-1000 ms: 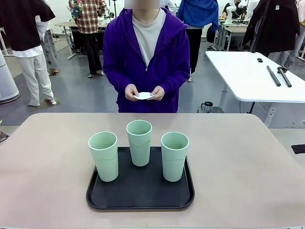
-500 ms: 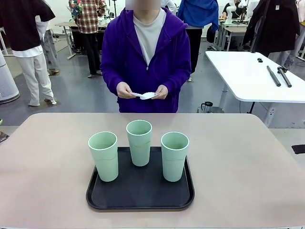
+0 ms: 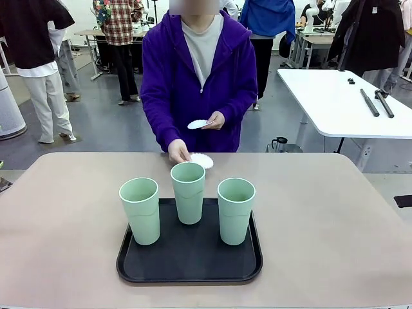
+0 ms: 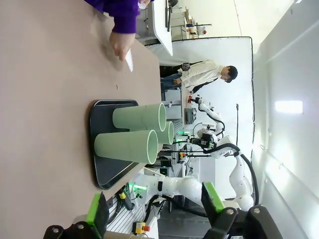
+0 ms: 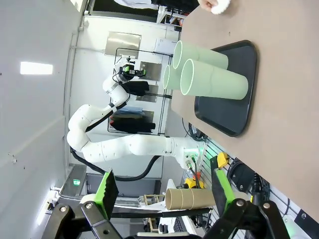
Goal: Place coasters on the table and set cups on them.
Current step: Pick up one Reusable plastic cup and place it on a coaster set by the human.
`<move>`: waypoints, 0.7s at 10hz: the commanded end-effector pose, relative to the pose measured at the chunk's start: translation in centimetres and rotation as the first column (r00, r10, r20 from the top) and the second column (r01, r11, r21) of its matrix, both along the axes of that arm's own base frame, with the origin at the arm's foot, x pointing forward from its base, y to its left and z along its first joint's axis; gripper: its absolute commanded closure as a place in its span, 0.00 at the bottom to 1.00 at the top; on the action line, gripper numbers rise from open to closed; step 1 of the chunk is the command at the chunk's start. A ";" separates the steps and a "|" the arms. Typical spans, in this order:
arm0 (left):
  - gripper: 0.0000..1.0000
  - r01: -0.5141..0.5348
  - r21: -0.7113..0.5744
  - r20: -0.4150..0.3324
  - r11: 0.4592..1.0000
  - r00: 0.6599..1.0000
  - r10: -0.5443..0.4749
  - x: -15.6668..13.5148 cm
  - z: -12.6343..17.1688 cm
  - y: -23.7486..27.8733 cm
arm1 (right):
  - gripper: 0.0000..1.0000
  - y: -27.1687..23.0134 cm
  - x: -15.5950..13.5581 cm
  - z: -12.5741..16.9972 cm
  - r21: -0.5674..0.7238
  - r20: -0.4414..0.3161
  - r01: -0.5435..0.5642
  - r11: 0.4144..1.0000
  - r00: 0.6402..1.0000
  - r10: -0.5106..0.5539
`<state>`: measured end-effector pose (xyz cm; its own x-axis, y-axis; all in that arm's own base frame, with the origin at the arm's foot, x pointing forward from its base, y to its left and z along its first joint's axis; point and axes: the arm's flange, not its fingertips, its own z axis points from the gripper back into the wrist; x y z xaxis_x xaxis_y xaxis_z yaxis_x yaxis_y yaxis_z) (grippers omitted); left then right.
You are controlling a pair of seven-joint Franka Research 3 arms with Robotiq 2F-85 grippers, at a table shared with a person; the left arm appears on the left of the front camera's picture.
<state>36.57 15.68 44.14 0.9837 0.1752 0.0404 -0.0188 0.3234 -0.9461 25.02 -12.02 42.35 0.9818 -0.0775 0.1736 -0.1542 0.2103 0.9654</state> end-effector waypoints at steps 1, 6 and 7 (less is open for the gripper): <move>0.00 0.000 -0.010 0.006 1.000 1.000 0.000 0.1 0.1 -0.1 | 0.00 -0.1 0.0 0.0 0.013 0.001 -0.002 1.000 1.000 0.002; 0.00 0.000 -0.010 0.006 1.000 1.000 0.000 0.1 0.1 -0.1 | 0.00 -0.1 0.0 0.0 0.013 0.001 -0.002 1.000 1.000 0.002; 0.00 0.000 -0.010 0.006 1.000 1.000 0.000 0.1 0.1 -0.1 | 0.00 -0.1 0.0 0.0 0.013 0.001 -0.002 1.000 1.000 0.002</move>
